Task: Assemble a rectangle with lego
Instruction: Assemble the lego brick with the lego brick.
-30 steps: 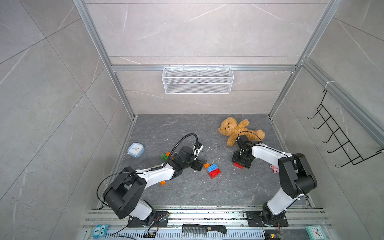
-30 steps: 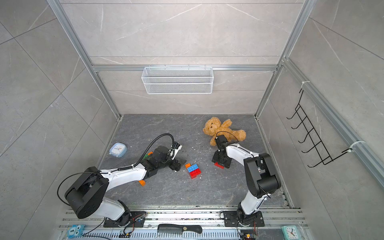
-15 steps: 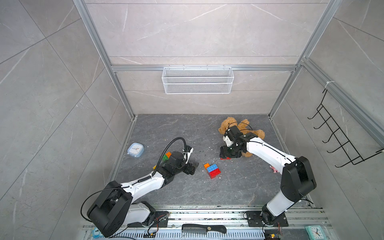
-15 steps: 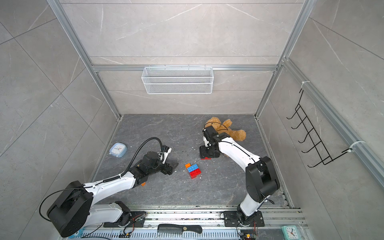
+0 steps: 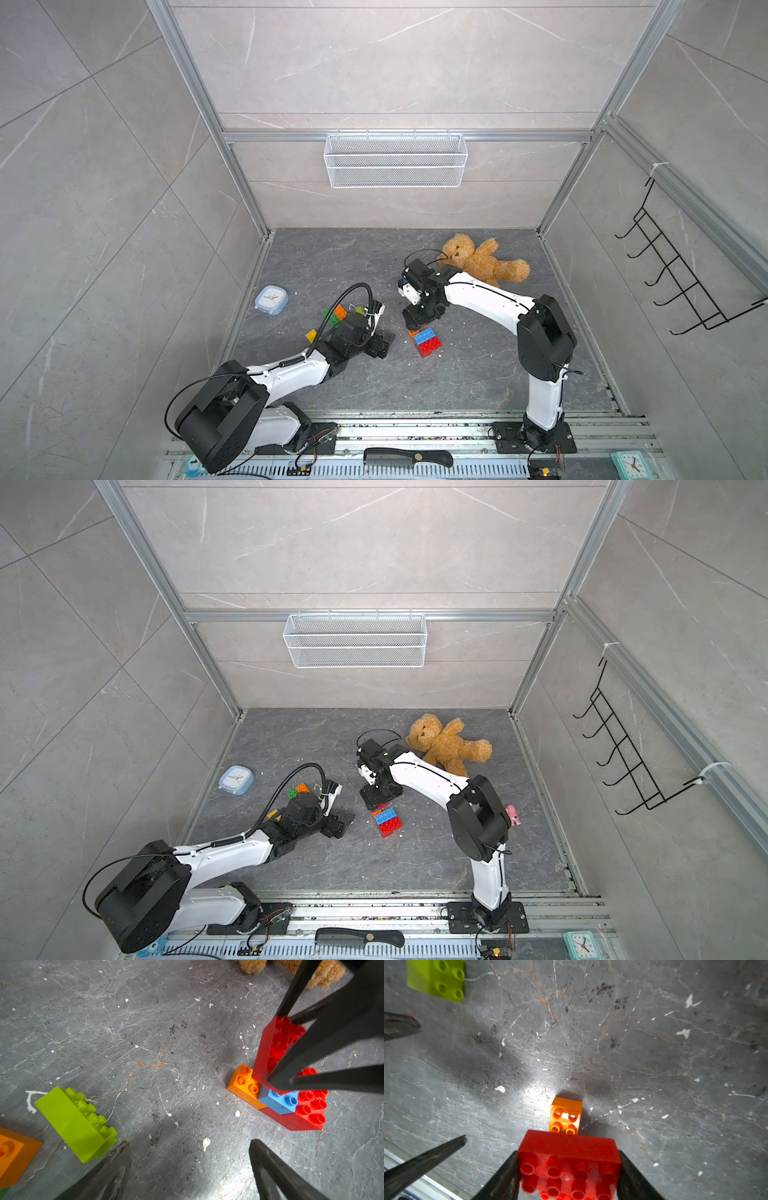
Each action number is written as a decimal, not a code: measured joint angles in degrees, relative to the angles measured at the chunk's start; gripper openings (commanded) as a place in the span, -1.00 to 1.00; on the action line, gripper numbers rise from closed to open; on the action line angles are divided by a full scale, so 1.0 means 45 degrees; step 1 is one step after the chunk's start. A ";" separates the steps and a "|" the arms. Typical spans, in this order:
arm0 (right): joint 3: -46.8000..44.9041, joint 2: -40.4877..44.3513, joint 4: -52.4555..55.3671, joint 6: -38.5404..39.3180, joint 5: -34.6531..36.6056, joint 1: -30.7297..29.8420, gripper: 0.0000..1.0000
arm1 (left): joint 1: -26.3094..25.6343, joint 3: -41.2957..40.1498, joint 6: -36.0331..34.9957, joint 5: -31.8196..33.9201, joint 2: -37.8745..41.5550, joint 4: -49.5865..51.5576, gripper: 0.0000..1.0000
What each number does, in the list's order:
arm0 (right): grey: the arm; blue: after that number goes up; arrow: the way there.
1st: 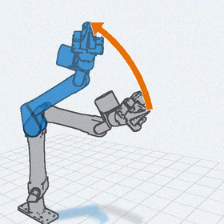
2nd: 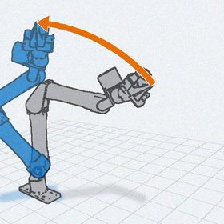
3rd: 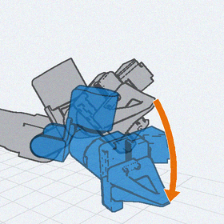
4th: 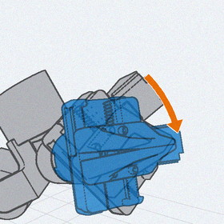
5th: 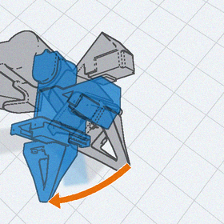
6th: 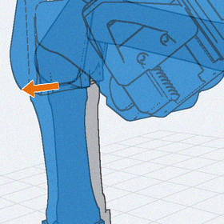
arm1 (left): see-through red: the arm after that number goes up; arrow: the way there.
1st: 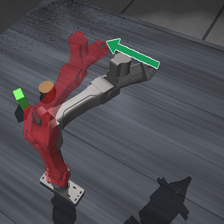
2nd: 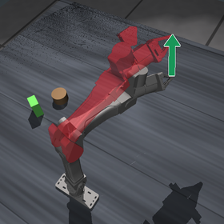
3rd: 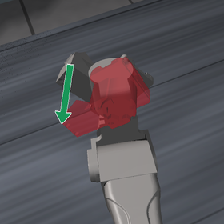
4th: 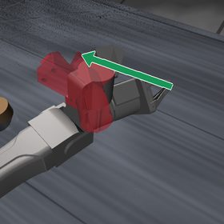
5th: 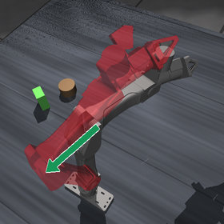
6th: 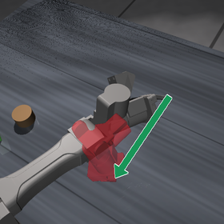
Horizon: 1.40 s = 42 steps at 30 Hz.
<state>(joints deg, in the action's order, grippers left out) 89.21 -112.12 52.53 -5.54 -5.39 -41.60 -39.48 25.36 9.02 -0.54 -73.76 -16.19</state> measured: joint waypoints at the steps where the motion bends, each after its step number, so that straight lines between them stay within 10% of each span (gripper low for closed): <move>1: 0.0000 -0.0053 0.0039 0.0039 0.0000 -0.0019 0.02 | 0.0000 -0.0005 0.0000 0.0005 -0.0024 -0.0044 0.82; 42: 0.0053 -0.0899 -0.0262 0.0039 0.0393 -0.0102 -0.08 | 0.0000 -0.0024 0.0000 -0.0019 -0.0491 -0.0491 0.82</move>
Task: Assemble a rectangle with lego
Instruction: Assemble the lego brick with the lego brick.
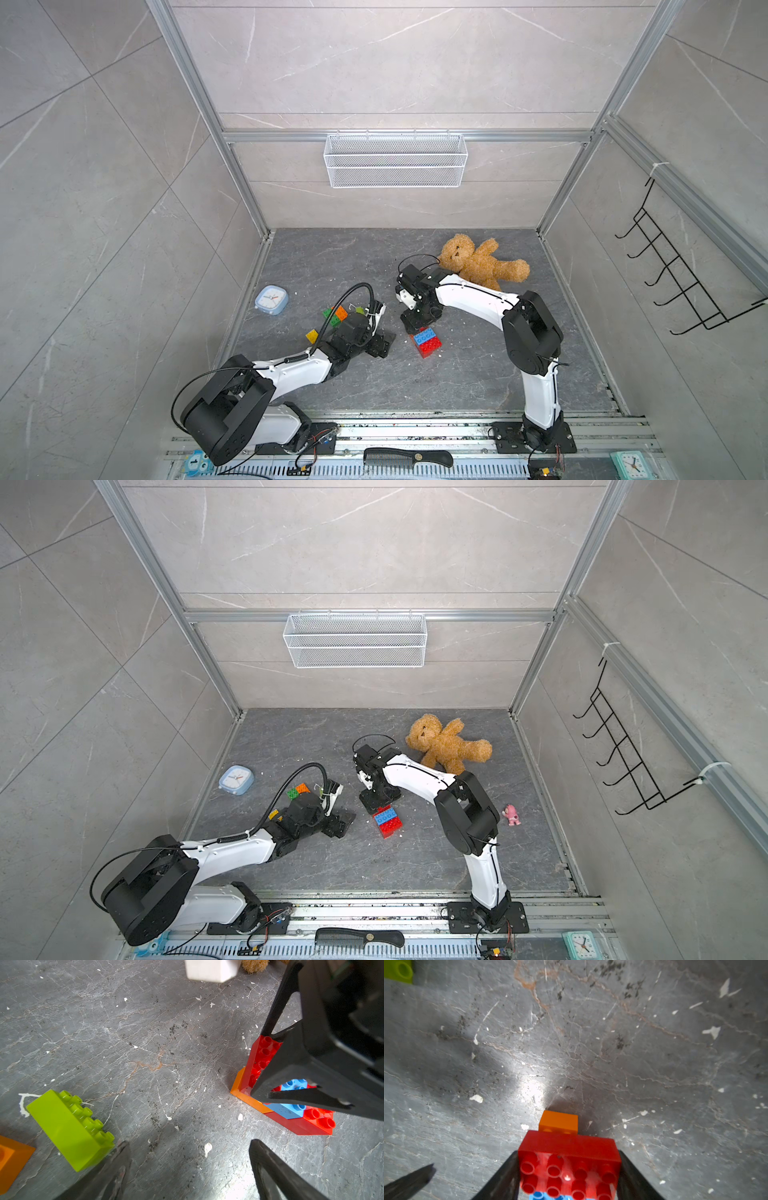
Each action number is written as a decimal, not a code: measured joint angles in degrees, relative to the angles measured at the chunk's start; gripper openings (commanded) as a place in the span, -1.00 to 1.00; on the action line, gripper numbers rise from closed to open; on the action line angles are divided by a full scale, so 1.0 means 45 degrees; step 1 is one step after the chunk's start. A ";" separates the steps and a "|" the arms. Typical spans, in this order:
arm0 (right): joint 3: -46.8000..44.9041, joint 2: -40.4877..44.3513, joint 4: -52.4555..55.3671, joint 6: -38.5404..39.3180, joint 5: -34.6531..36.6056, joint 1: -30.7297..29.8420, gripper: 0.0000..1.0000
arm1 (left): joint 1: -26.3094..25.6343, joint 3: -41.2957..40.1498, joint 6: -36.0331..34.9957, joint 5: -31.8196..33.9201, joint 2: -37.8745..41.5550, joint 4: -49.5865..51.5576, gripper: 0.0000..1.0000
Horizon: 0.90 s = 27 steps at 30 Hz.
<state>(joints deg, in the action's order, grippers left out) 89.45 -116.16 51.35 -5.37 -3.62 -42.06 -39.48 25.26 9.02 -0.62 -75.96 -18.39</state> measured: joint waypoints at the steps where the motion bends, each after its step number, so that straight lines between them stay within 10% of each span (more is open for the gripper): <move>1: -0.0053 0.0000 -0.0010 0.0000 0.0000 0.0010 -0.08 | 0.0000 0.0000 0.0000 0.0000 0.0000 -0.0005 0.81; 27: -0.1224 0.0418 -0.1122 -0.0214 -0.0155 0.0189 -0.54 | 0.0000 0.0000 -0.0010 -0.0029 -0.0010 -0.0005 0.82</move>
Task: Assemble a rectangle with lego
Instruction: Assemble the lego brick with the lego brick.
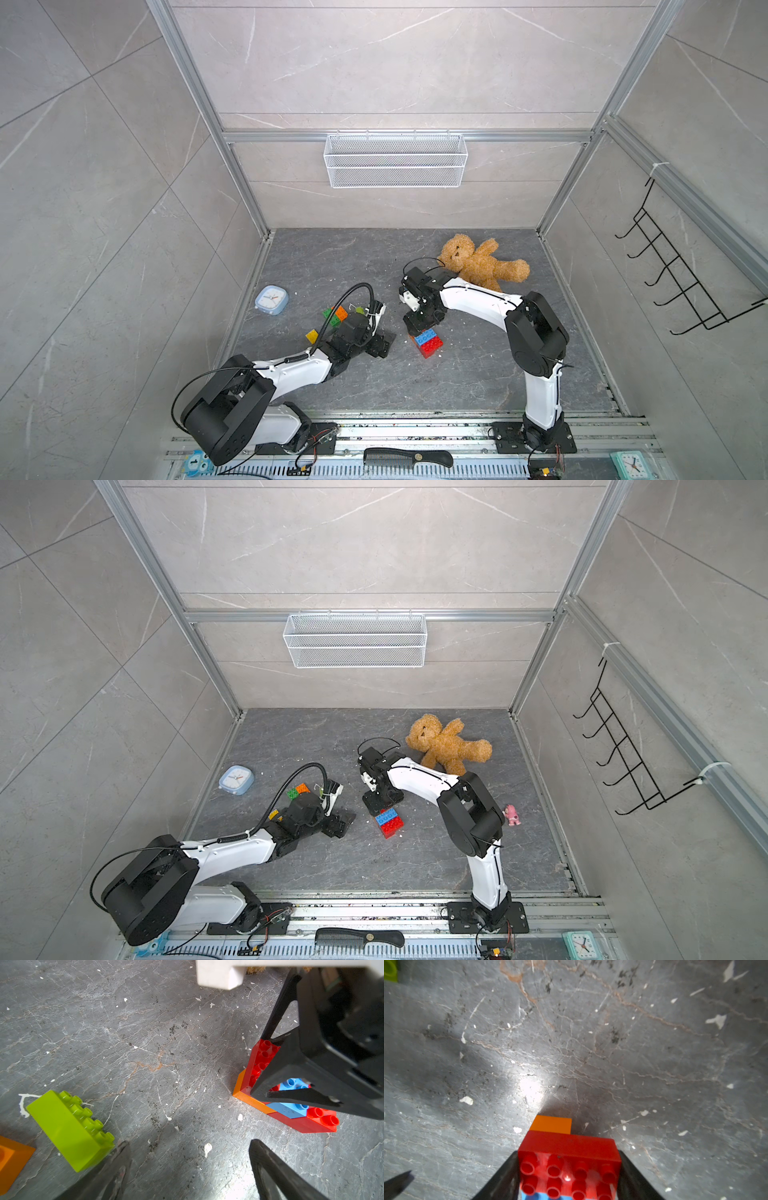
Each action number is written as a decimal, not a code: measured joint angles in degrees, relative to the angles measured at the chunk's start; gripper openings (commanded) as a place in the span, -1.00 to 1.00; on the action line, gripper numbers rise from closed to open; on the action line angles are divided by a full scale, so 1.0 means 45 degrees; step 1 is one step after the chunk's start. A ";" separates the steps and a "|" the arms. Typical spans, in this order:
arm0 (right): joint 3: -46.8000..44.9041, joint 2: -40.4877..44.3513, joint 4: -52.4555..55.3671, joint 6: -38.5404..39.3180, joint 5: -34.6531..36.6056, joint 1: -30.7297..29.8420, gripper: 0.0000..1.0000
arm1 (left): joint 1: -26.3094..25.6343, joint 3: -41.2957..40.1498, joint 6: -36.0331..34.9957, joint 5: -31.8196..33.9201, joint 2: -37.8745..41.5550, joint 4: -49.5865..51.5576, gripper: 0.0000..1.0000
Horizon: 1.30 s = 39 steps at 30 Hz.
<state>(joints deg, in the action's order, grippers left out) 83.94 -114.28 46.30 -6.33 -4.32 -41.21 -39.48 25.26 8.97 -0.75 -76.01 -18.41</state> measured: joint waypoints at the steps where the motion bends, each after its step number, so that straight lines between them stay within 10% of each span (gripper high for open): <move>1: -0.0053 0.0019 -0.0058 -0.0019 0.0000 0.0000 -0.57 | 0.0000 0.0000 -0.0005 -0.0005 0.0000 0.0000 0.82; 8: -0.0165 -0.0010 -0.0155 -0.0019 0.0044 0.0000 -1.00 | 0.0000 0.0005 -0.0039 -0.0073 0.0000 0.0024 0.82; 28: 0.0520 -0.0772 0.0593 -0.0335 0.1098 -0.0384 -1.00 | 0.0034 0.0267 -0.0146 -0.0087 0.0029 0.0466 0.81; 35: 0.1190 -0.1098 0.1253 -0.0355 0.1496 -0.0583 0.04 | 0.0034 0.0272 -0.0185 -0.0078 0.0427 0.0767 0.81; 39: 0.1549 -0.1107 0.1608 -0.0345 0.1472 -0.0593 0.31 | 0.0034 0.0272 -0.0194 -0.0068 0.0743 0.0777 0.81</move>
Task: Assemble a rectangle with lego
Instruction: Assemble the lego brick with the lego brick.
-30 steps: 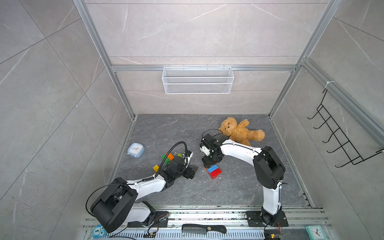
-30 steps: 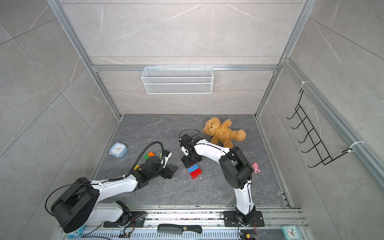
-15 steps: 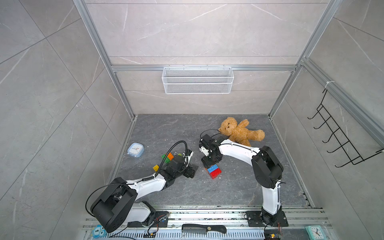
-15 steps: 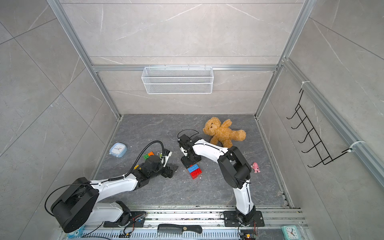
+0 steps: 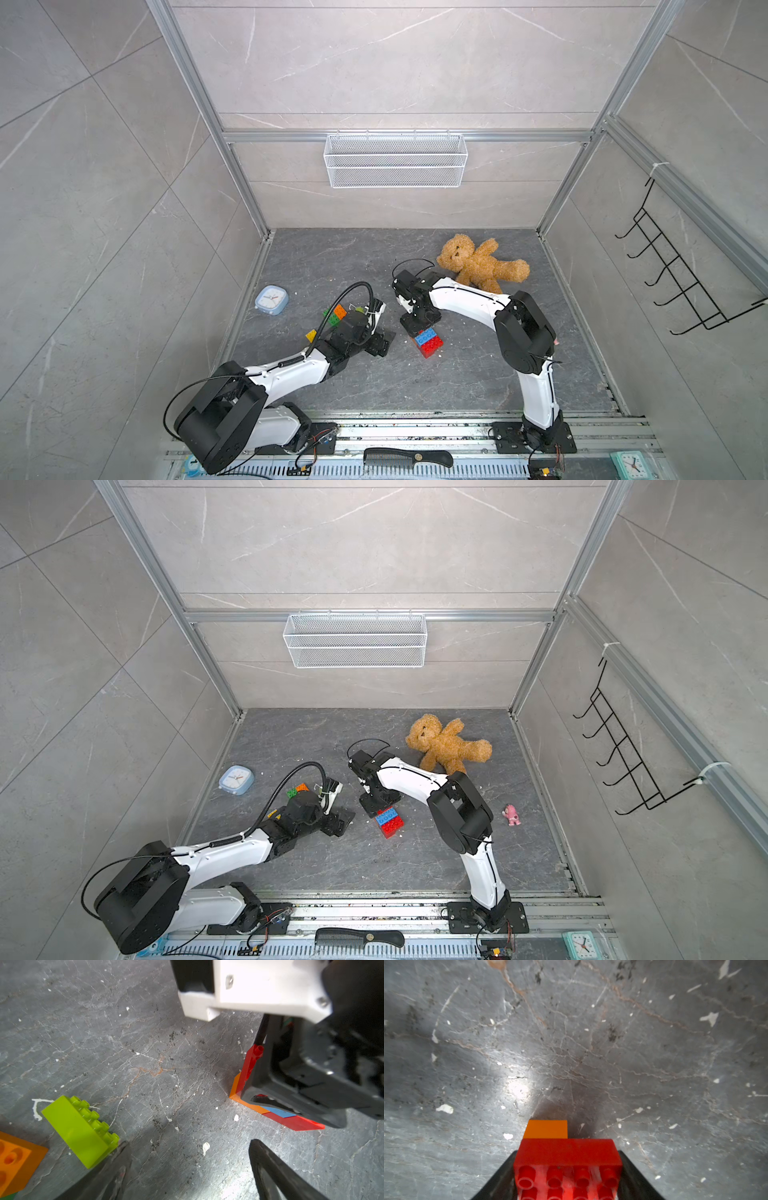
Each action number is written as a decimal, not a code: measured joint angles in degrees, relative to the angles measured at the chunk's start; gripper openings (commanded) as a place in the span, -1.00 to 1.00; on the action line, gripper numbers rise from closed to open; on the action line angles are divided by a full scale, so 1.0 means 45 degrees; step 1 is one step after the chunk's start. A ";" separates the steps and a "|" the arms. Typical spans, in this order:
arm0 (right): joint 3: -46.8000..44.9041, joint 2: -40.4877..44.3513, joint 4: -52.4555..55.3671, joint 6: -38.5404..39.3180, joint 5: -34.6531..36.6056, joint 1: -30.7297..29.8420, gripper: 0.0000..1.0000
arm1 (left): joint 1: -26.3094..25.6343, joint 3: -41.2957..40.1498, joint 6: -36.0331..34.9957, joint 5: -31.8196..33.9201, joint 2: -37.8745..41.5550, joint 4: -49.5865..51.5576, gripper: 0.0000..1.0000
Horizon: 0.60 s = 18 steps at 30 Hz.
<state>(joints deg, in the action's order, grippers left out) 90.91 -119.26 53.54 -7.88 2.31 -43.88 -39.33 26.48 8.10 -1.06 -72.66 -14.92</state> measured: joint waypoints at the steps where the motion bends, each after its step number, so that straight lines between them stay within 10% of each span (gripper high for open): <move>1: 0.0073 -0.0024 0.0092 0.0010 -0.0005 0.0000 0.37 | 0.0000 0.0000 0.0000 0.0005 0.0068 0.0000 0.81; 18: 0.1146 -0.0044 0.1681 0.0180 0.0029 -0.0248 0.77 | 0.0000 0.0000 0.0005 0.0015 0.0243 -0.0015 0.81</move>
<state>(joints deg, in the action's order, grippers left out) 96.07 -119.46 61.10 -7.07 2.44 -44.99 -39.33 26.48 8.12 -0.99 -71.57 -14.98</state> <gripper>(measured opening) 0.889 0.906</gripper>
